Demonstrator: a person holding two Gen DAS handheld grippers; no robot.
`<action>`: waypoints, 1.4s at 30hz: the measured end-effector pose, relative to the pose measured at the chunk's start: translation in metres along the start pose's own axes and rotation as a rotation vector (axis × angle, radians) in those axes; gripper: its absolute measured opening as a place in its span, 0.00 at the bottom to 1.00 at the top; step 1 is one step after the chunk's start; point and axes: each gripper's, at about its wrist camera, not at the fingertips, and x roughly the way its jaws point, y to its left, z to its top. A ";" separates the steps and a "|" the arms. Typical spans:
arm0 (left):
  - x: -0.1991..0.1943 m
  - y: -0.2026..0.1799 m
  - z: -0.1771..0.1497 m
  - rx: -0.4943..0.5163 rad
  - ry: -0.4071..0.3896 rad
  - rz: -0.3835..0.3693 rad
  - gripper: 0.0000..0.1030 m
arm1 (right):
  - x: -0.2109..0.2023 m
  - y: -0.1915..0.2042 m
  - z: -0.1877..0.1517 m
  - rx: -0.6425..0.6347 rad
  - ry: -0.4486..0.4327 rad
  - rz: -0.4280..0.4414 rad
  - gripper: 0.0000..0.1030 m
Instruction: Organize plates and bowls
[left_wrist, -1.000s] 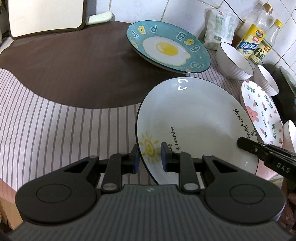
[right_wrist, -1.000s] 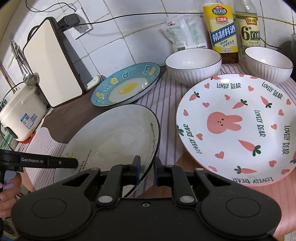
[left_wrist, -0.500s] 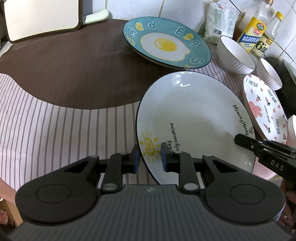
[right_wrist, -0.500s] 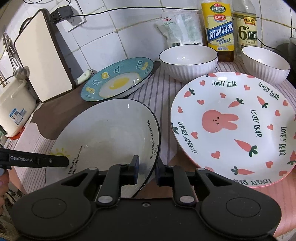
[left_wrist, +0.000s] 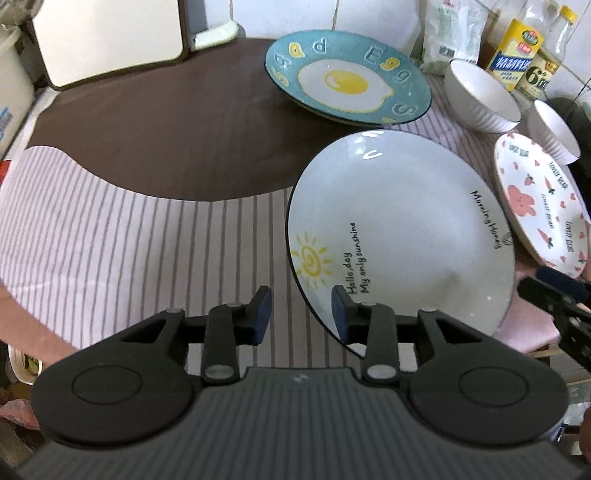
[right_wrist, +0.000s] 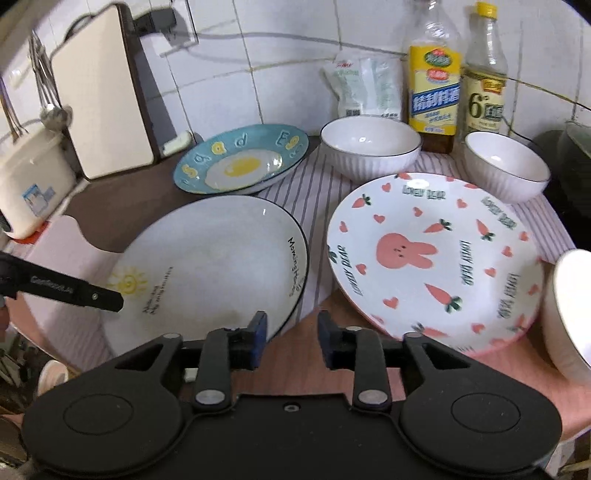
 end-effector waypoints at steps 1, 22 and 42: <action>-0.005 -0.001 -0.001 -0.001 -0.008 -0.005 0.36 | -0.009 -0.003 -0.004 0.010 -0.010 0.005 0.44; -0.054 -0.106 0.028 0.222 -0.239 -0.243 0.47 | -0.061 -0.100 -0.046 0.459 -0.247 -0.086 0.53; 0.080 -0.170 0.104 0.348 -0.091 -0.303 0.48 | -0.001 -0.127 -0.049 0.696 -0.265 -0.119 0.39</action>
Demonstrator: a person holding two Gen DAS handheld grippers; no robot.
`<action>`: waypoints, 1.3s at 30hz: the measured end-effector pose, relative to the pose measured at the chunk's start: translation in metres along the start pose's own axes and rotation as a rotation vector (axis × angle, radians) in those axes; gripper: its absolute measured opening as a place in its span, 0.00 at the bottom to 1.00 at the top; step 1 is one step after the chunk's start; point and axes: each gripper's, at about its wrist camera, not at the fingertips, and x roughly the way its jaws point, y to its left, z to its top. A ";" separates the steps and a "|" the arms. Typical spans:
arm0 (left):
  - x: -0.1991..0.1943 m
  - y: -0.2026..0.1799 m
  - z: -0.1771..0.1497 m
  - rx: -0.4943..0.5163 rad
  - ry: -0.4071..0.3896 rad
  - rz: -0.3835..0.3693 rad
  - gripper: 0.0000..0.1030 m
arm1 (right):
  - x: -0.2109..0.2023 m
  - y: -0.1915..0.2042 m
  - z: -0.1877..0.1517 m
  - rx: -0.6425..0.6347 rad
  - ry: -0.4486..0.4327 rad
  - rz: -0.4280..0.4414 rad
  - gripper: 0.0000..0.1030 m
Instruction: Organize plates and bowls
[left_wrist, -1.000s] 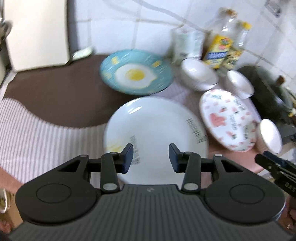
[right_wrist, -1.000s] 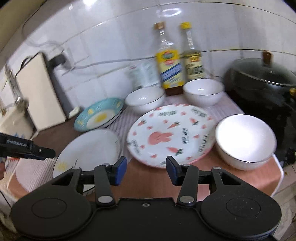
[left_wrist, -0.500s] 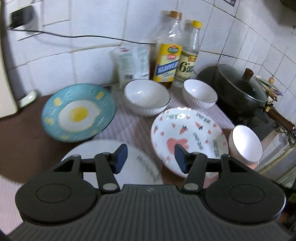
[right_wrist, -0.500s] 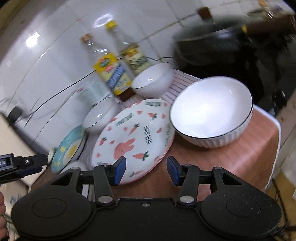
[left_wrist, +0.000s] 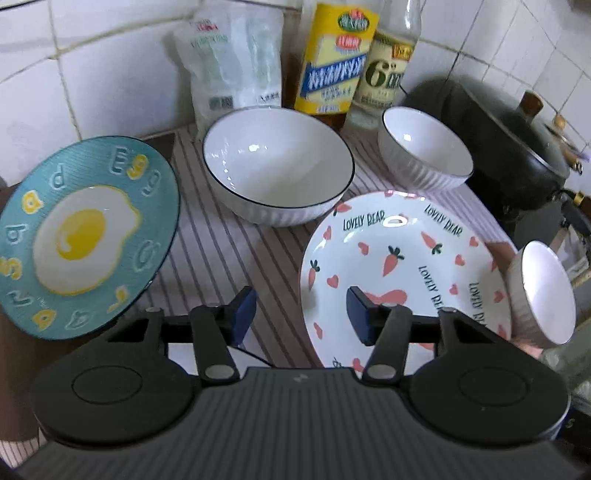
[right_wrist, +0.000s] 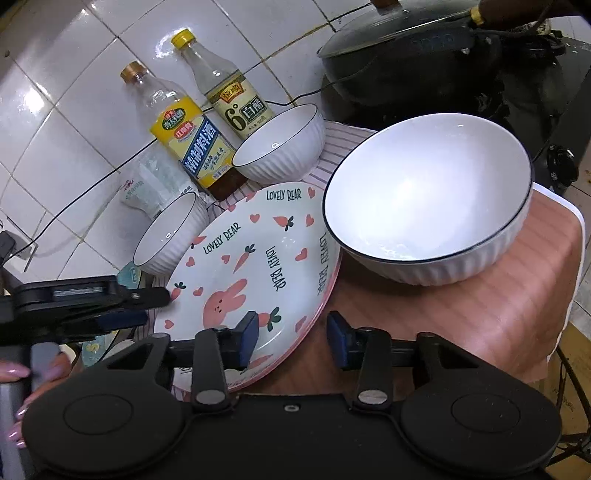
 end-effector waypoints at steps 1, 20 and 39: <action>0.004 0.001 0.001 0.000 0.011 -0.003 0.47 | 0.001 0.000 0.000 -0.001 0.002 0.001 0.37; 0.019 0.009 0.006 -0.079 0.068 -0.070 0.11 | 0.010 -0.001 0.002 -0.008 0.011 -0.034 0.21; -0.029 -0.011 -0.009 -0.002 0.048 0.039 0.12 | -0.002 0.009 0.007 0.043 0.114 -0.016 0.20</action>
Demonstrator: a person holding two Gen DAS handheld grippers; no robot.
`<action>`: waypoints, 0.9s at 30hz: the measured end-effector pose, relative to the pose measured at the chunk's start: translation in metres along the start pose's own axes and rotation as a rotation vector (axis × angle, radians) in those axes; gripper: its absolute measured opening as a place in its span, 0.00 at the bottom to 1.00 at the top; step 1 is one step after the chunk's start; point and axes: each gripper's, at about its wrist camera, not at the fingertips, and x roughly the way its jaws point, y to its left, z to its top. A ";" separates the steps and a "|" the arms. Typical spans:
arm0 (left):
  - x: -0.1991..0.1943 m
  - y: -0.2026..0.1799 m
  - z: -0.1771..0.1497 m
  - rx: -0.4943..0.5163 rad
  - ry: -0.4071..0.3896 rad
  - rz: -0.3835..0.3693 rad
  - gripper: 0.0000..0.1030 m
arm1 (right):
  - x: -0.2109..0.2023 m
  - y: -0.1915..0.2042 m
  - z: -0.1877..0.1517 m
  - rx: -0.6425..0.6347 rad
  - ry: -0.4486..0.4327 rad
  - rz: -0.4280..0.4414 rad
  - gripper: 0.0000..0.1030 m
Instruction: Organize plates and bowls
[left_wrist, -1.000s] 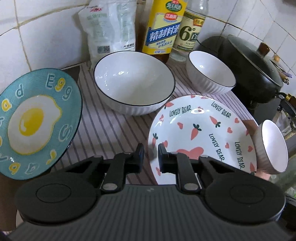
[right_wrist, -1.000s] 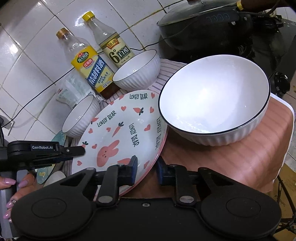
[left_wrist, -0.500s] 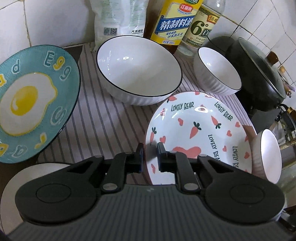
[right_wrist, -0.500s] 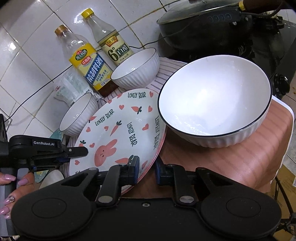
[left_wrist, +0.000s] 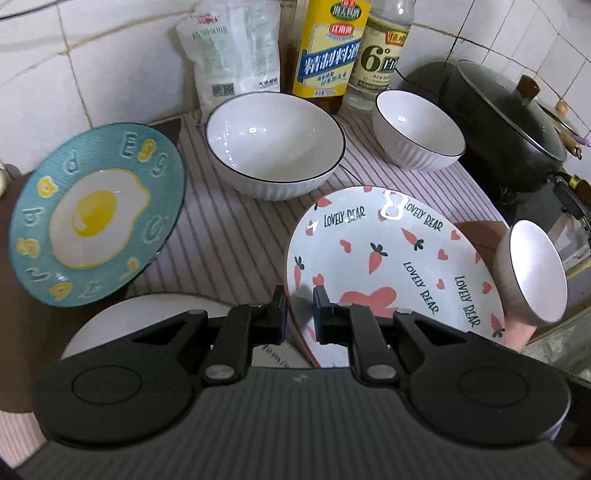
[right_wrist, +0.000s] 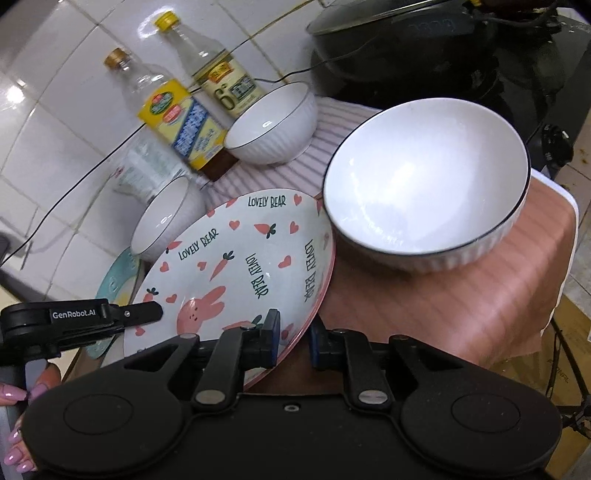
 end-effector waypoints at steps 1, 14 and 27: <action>-0.005 0.001 -0.002 -0.003 -0.008 -0.001 0.12 | -0.003 0.002 -0.002 -0.012 0.005 0.011 0.20; -0.089 0.021 -0.035 -0.111 -0.090 0.027 0.12 | -0.046 0.043 -0.006 -0.200 0.041 0.151 0.21; -0.138 0.070 -0.084 -0.281 -0.113 0.112 0.12 | -0.052 0.091 -0.027 -0.352 0.144 0.254 0.21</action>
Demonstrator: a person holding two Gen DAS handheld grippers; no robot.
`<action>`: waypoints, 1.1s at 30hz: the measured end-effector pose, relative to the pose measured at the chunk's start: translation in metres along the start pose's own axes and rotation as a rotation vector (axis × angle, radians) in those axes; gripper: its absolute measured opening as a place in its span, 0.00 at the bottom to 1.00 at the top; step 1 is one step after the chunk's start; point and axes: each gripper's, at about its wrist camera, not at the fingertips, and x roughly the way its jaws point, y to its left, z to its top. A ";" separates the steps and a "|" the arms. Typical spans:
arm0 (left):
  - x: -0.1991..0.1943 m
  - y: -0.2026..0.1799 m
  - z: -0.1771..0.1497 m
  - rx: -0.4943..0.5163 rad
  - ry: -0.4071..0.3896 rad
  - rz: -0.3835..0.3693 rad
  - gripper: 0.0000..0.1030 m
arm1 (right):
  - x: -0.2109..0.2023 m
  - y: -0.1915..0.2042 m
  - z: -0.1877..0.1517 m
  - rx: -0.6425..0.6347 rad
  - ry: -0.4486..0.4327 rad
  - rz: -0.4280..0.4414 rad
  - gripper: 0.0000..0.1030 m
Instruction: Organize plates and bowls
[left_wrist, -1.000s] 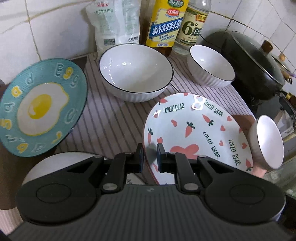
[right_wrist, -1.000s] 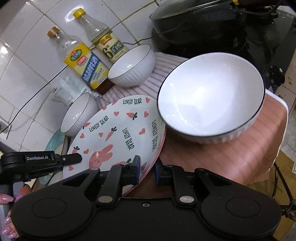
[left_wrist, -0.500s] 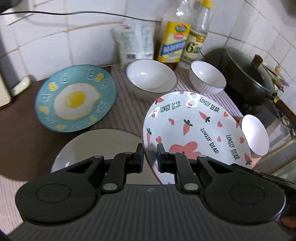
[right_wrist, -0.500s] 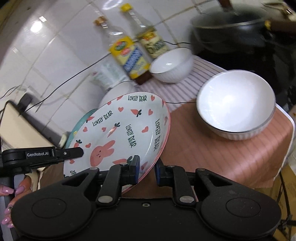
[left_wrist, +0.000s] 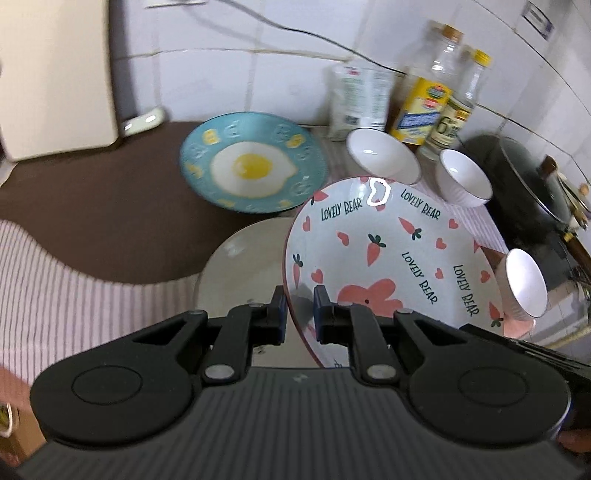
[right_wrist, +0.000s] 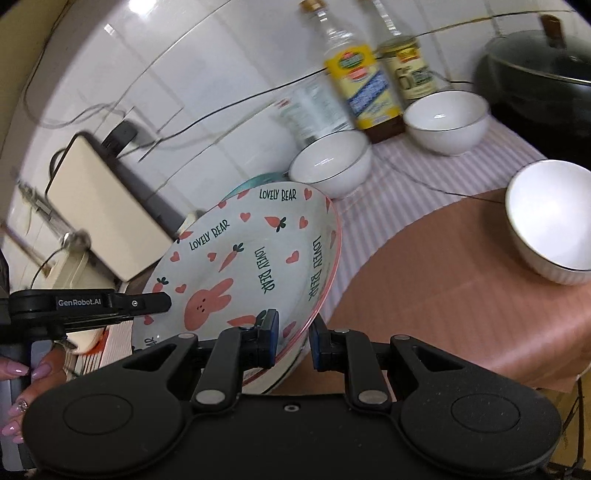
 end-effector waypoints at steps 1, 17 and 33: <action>-0.001 0.005 -0.002 -0.014 0.000 0.004 0.12 | 0.003 0.003 0.001 -0.011 0.011 0.005 0.21; 0.012 0.054 -0.025 -0.140 0.053 0.057 0.13 | 0.047 0.026 -0.002 -0.094 0.157 0.025 0.21; 0.040 0.067 -0.031 -0.191 0.123 0.081 0.13 | 0.075 0.032 0.001 -0.125 0.242 -0.033 0.21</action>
